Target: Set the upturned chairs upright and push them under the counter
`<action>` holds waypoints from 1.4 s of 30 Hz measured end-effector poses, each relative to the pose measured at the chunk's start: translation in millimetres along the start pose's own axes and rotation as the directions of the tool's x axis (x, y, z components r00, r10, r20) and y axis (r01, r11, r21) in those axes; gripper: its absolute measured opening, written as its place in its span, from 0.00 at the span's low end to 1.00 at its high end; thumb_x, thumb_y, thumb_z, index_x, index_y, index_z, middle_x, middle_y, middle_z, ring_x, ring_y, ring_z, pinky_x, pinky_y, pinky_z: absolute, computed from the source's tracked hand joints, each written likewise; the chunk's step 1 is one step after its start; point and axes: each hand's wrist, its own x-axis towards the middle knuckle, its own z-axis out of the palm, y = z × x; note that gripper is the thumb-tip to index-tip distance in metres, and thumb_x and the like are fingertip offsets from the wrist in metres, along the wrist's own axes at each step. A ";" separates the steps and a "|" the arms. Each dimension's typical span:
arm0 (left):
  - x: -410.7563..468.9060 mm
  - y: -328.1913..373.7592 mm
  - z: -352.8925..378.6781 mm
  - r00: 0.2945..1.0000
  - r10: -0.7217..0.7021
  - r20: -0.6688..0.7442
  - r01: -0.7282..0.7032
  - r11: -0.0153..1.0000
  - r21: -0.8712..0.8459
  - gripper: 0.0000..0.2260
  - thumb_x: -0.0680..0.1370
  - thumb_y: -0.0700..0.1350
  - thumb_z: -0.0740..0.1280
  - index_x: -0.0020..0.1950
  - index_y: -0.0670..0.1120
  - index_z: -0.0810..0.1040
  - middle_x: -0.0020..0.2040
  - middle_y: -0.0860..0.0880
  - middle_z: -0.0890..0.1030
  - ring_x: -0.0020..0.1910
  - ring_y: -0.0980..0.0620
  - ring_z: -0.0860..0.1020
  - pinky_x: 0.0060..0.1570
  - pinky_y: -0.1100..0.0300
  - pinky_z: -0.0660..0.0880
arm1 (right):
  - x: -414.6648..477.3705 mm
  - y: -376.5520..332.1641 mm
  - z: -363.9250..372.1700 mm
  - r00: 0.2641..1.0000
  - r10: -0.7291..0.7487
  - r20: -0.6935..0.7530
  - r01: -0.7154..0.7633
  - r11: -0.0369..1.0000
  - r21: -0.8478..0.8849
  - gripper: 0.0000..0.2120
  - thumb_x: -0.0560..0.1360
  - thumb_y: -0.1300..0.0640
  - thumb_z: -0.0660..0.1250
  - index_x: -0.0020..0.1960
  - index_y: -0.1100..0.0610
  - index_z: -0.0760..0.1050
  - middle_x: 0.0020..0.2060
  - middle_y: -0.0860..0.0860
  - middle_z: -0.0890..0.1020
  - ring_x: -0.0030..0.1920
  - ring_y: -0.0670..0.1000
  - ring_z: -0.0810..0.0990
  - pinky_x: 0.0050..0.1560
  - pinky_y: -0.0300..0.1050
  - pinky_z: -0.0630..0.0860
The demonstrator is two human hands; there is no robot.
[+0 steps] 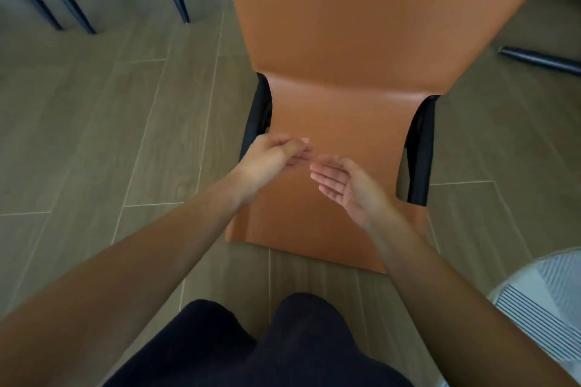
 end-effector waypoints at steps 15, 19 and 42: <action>14.9 -101.7 13.7 0.995 -0.038 -0.089 0.033 0.998 -0.051 0.07 0.78 0.38 0.67 0.45 0.48 0.82 0.47 0.46 0.84 0.53 0.48 0.82 0.60 0.53 0.76 | 27.9 77.2 -18.1 0.985 0.173 -0.027 -0.161 0.956 0.246 0.15 0.83 0.55 0.53 0.55 0.56 0.78 0.44 0.51 0.87 0.51 0.49 0.83 0.51 0.44 0.76; 20.9 -121.8 24.0 0.998 -0.024 -0.056 0.028 0.998 0.060 0.08 0.78 0.40 0.68 0.45 0.53 0.82 0.48 0.52 0.84 0.54 0.53 0.81 0.60 0.58 0.74 | 33.2 92.4 -26.5 0.971 0.231 -0.059 -0.201 0.927 0.318 0.15 0.82 0.56 0.53 0.54 0.57 0.78 0.43 0.52 0.87 0.50 0.50 0.83 0.51 0.45 0.76; 17.6 -207.5 42.0 0.975 -0.092 0.204 -0.046 0.811 0.583 0.16 0.80 0.42 0.65 0.68 0.50 0.75 0.71 0.54 0.72 0.69 0.55 0.70 0.62 0.72 0.60 | 32.9 167.7 -43.7 0.865 0.488 -0.120 -0.363 0.771 0.523 0.15 0.81 0.55 0.55 0.55 0.60 0.78 0.52 0.58 0.83 0.56 0.57 0.79 0.58 0.51 0.73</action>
